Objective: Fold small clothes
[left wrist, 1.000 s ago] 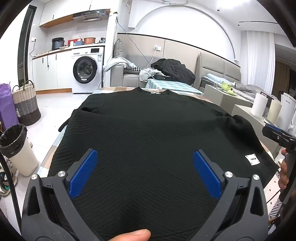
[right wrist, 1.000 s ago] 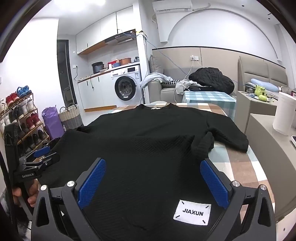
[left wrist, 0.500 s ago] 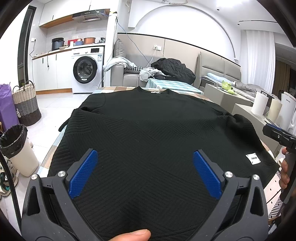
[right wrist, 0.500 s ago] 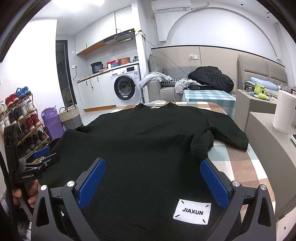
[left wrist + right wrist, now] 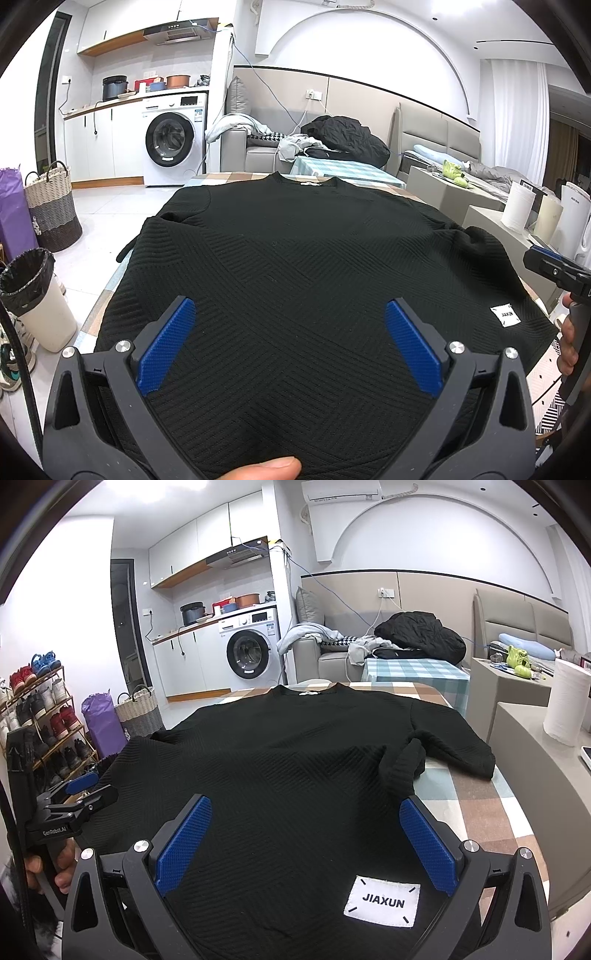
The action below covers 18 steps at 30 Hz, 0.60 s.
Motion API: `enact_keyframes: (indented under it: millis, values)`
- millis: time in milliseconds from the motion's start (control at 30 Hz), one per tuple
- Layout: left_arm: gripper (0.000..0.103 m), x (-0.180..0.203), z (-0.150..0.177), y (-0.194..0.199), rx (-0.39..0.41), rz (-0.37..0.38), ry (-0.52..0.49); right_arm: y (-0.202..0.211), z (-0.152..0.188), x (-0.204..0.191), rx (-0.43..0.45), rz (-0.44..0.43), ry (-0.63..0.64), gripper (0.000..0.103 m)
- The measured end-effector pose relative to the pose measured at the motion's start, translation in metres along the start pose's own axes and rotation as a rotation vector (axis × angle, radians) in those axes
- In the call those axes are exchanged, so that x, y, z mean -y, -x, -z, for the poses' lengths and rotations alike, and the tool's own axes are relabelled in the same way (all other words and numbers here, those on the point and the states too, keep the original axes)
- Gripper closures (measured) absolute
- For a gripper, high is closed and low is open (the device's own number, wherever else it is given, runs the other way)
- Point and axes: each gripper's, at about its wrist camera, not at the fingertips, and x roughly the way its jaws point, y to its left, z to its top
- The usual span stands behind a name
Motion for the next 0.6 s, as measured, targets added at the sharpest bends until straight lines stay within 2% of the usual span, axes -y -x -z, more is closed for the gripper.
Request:
enact_keyframes:
  millis: [600]
  values:
    - [0.001,0.0028,0.0014,0.0004,-0.001,-0.004,-0.004,-0.0005,0.0013,0.0004,0.0,-0.001,0.0,0.0]
